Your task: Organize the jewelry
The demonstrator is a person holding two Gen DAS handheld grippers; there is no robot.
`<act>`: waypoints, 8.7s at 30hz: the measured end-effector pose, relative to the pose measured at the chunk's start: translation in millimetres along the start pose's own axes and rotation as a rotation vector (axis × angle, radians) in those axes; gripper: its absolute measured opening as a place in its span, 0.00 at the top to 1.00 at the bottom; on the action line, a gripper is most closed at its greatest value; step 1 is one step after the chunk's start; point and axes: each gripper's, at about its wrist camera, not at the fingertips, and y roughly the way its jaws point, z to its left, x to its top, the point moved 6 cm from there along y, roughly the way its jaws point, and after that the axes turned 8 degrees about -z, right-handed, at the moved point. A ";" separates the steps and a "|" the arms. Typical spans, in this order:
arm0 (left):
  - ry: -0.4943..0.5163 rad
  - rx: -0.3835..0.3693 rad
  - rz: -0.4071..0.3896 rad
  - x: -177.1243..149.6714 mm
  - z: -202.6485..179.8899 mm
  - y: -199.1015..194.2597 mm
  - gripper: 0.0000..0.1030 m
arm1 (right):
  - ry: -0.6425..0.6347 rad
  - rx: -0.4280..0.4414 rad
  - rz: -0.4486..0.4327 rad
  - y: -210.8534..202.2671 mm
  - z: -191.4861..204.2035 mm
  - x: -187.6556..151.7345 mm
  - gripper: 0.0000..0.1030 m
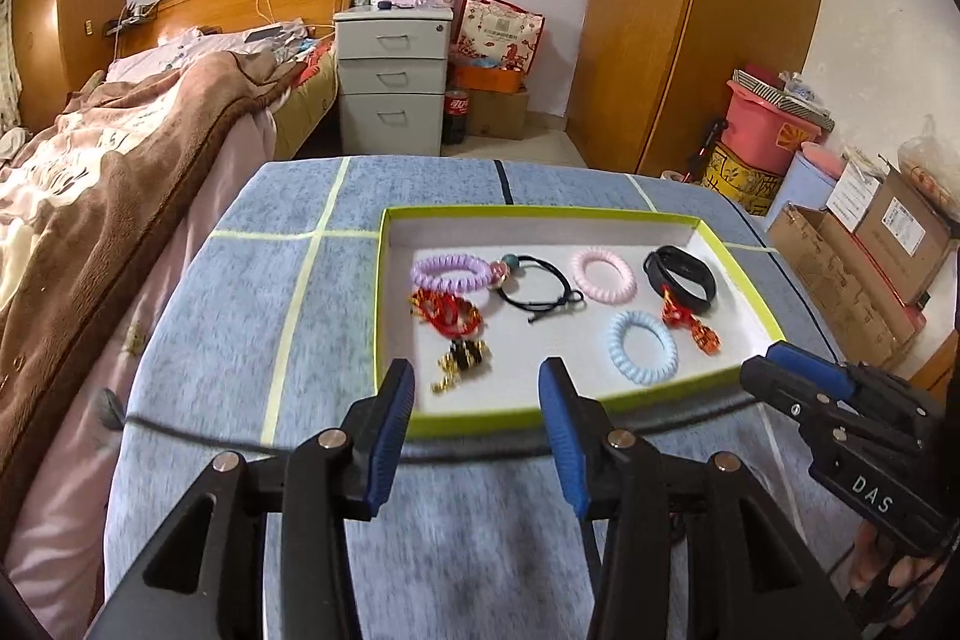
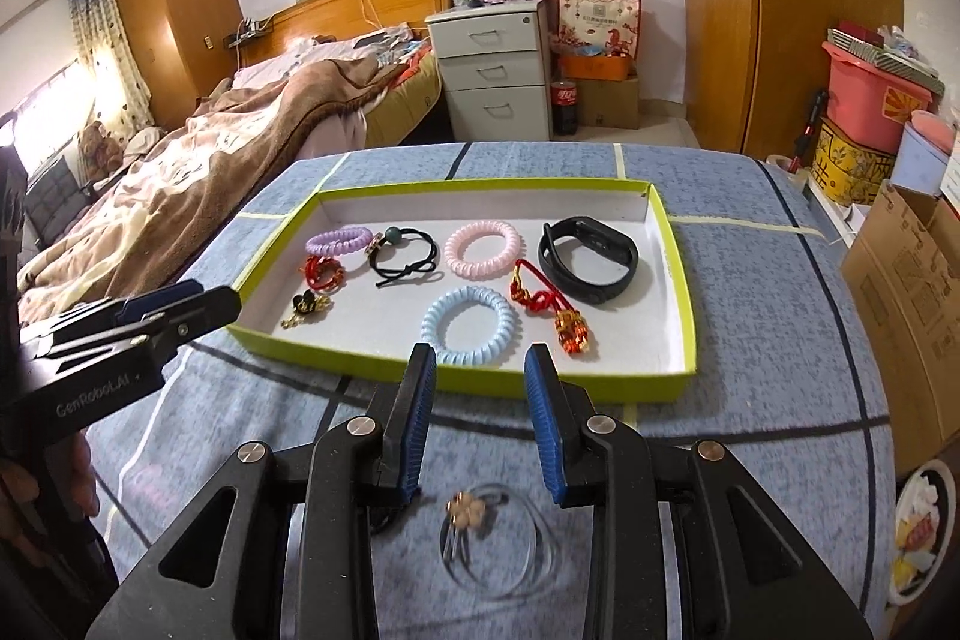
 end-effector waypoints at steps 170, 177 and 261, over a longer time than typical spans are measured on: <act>0.010 -0.055 0.080 6.7 -19.0 79.2 0.82 | -0.043 0.034 0.083 74.5 -15.8 19.1 0.96; 0.007 -0.041 0.092 3.1 -17.3 81.5 0.81 | -0.063 0.031 0.097 79.0 -14.4 15.4 0.96; -0.002 0.152 -0.071 -42.7 -33.4 -36.7 0.57 | -0.014 -0.021 -0.089 -33.2 11.7 -26.3 0.60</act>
